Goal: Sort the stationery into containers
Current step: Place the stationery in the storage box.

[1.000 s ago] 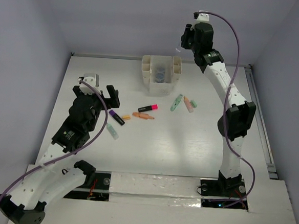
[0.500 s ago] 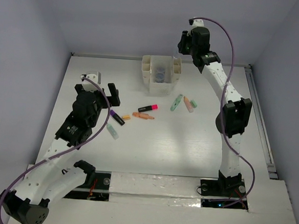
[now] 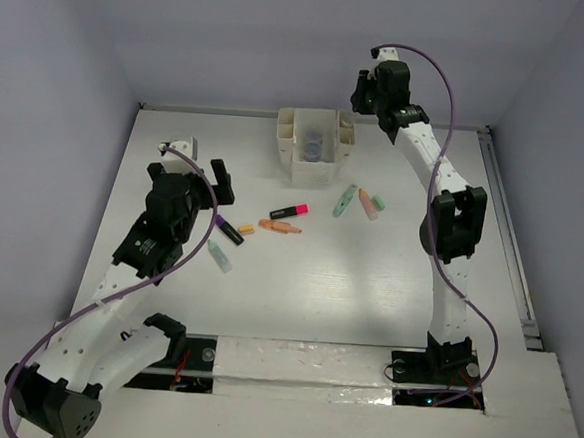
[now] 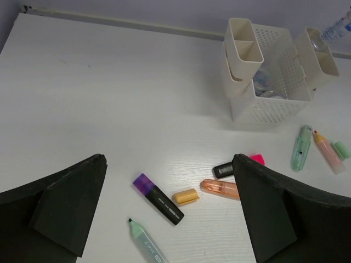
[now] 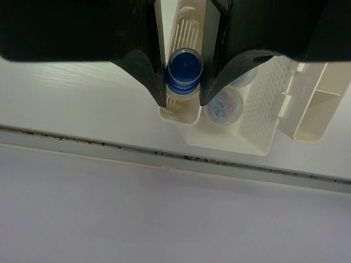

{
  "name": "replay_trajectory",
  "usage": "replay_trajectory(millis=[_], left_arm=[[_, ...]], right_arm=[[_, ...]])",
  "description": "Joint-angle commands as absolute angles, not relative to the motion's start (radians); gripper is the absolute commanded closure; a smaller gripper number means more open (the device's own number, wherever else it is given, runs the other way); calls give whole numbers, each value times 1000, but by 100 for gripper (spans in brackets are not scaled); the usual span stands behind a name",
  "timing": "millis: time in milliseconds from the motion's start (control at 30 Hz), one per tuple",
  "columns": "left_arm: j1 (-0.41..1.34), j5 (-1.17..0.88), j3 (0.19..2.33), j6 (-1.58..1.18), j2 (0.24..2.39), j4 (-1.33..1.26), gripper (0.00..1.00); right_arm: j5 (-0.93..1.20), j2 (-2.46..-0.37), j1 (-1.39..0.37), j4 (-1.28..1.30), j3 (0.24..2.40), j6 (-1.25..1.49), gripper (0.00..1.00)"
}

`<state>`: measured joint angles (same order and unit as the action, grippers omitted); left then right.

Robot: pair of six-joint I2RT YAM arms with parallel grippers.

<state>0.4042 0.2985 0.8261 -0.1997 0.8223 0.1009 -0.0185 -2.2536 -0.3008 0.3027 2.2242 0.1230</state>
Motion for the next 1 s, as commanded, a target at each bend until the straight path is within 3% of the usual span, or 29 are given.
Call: replay_trajectory(millis=[0,67,367,467,533,767,967], left_arm=[[390,284,828,-224,839,58,1],[379,276,836,-230,862,70,1],[359,224,862,-270,980,120,13],[348,198,874,-285,1029,133,16],[339,175,893,-298,1054,146,25],[330,155,922,-383,1196,156,32],[321,190,913,-481,1327,149,49]], right_arm=[[23,-2252,-304,255,2247,107,87],[32,-2263,-304,256,2250,110,84],[81,-2266,-304,262,2255,130,45],[80,-2255,-304,267,2263,120,36],[78,-2231,-304,270,2266,115,31],[189,-2033,-304,216,2084,144,28],[294,-1833,-304,92,1760,201,28]])
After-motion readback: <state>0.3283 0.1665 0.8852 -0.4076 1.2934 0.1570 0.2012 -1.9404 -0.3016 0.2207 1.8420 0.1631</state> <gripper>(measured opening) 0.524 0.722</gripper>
